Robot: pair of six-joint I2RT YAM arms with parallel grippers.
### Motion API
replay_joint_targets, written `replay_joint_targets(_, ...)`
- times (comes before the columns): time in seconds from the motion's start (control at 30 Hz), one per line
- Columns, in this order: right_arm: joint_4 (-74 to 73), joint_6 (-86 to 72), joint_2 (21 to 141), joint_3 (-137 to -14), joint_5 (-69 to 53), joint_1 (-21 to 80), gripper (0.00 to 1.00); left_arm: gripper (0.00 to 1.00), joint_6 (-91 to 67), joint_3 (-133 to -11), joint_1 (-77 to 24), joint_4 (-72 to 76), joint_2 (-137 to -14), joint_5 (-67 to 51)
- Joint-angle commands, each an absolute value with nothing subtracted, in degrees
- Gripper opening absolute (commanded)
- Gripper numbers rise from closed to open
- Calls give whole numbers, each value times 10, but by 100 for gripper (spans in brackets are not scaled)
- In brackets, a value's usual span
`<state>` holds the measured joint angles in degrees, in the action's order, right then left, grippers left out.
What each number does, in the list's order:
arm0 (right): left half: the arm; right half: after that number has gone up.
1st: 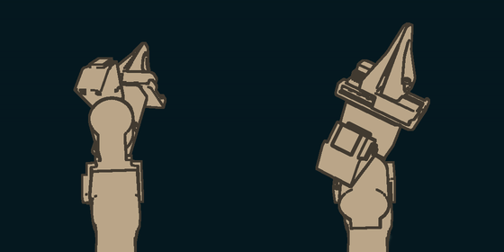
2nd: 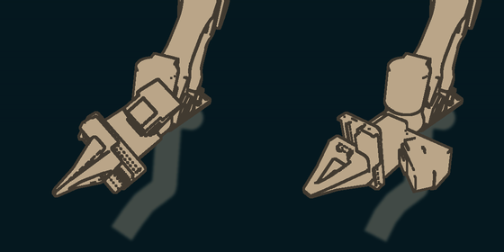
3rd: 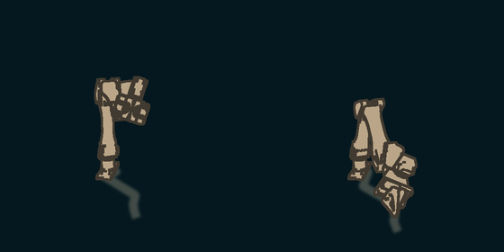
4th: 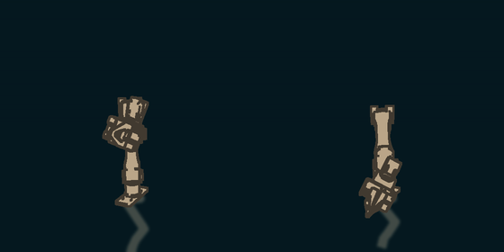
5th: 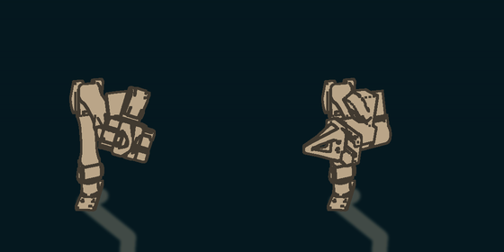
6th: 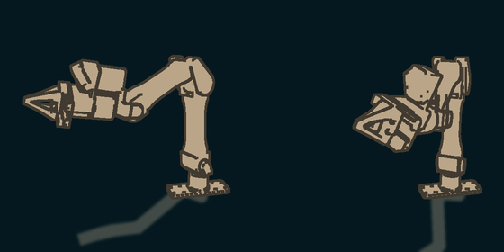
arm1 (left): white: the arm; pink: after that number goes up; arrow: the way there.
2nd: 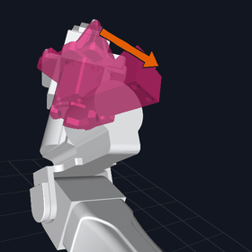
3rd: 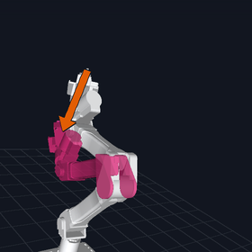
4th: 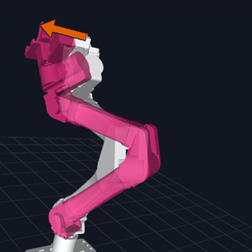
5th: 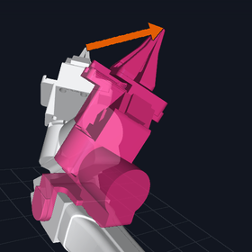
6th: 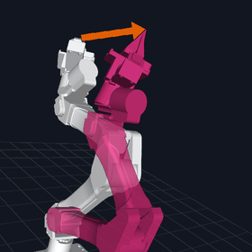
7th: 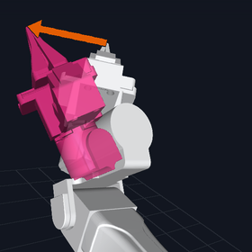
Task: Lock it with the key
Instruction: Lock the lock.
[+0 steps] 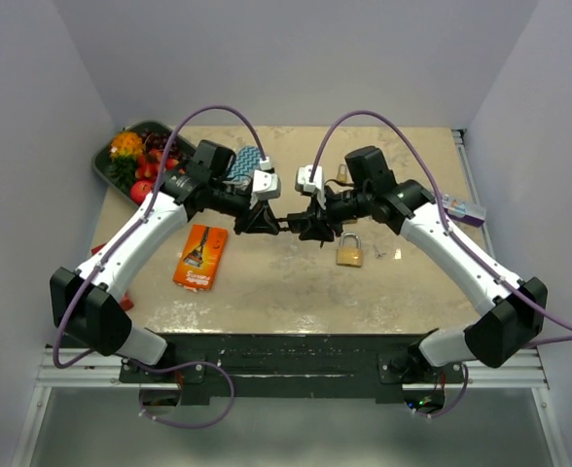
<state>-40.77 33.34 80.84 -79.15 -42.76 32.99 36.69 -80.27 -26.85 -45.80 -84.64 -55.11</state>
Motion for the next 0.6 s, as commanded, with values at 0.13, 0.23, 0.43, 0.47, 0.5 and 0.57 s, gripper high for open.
replay_joint_targets(0.13, -284, 191, 771, -768, -479, 331, 0, 1, 376, -810, -258, -387, -798, -562)
replay_joint_targets(0.23, -269, 170, 771, -768, -490, 329, 0, 0, 357, -792, -258, -360, -781, -567)
replay_joint_targets(0.43, -253, 144, 770, -770, -511, 323, 20, 0, 348, -788, -250, -370, -774, -609)
replay_joint_targets(0.47, -252, 145, 769, -769, -513, 322, 35, 0, 348, -787, -249, -370, -773, -613)
replay_joint_targets(0.5, -248, 144, 768, -766, -512, 322, 42, 0, 348, -786, -249, -371, -772, -616)
replay_joint_targets(0.57, -246, 148, 765, -760, -512, 322, 43, 0, 346, -786, -249, -370, -771, -620)
